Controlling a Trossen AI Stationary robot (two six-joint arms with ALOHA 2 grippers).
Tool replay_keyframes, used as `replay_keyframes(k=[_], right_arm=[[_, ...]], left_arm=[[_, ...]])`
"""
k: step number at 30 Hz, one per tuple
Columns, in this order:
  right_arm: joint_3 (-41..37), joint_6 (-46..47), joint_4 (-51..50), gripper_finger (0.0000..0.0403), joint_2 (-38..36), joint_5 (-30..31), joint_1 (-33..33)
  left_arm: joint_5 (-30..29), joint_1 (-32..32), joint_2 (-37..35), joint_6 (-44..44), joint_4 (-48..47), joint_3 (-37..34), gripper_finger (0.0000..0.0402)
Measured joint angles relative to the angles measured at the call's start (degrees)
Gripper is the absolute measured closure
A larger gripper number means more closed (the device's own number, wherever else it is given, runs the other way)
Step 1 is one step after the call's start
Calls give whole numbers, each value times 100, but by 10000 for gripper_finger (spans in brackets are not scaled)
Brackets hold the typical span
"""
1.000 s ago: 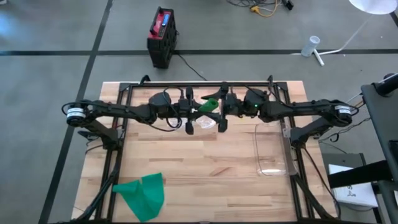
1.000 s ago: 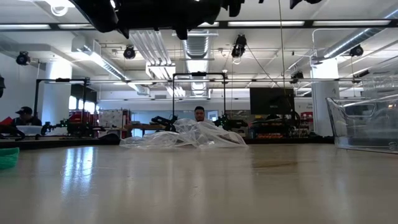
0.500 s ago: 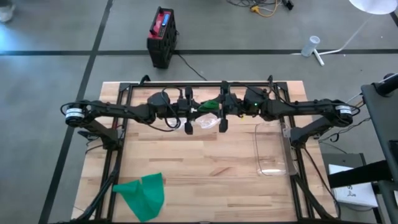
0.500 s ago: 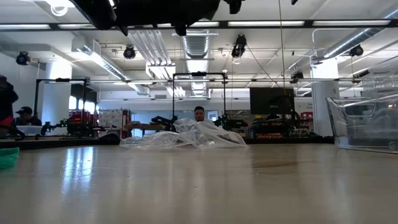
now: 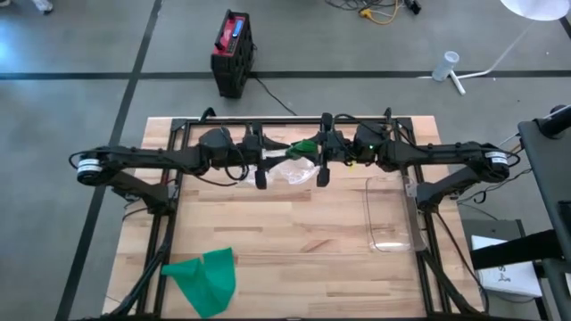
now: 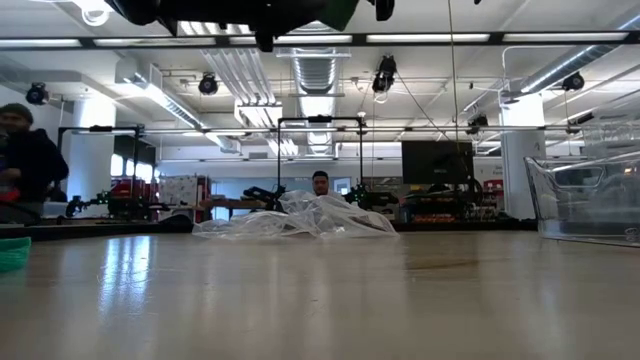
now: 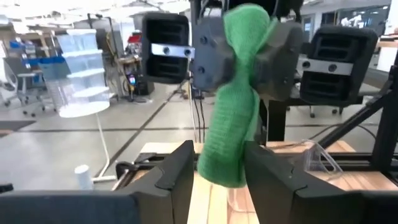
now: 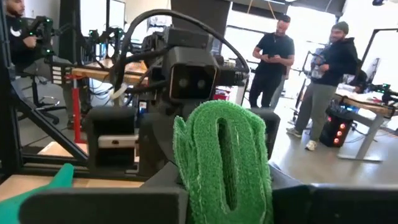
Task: Roll bandage
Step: Roll the green bandage
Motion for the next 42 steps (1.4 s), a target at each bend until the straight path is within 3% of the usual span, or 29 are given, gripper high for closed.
replay_keyframes(k=[10, 16, 19, 24, 29, 31, 35, 38, 42], right_arm=[[0, -5, 8, 357, 82, 129, -2], [-4, -53, -10, 355, 103, 155, -42], [-4, -66, -75, 355, 75, 160, -63], [-4, -90, -529, 354, -94, 272, -149], [-4, -24, -494, 354, 25, 280, -330], [-4, 69, -497, 354, 131, 290, -400], [-7, 661, -978, 354, 210, 423, -492], [-9, 1106, -1599, 353, 89, 578, -498], [-9, 1712, -1850, 353, -227, 579, -492]], left_arm=[[-42, 9, -32, 164, 646, -284, 245], [489, 4, 52, 198, 595, -236, 214], [475, 2, -259, 499, 33, -236, 198], [-150, 2, -1392, 958, -1186, -230, 173], [-192, 7, -2063, 528, -1327, -349, 158], [-375, 2, -2177, 343, -1368, -437, 157], [-1339, 7, -2290, 178, -1396, -613, 163], [-1779, 7, -2306, 622, -1403, -719, 174], [-1891, 7, -2264, 1289, -1390, -759, 189]])
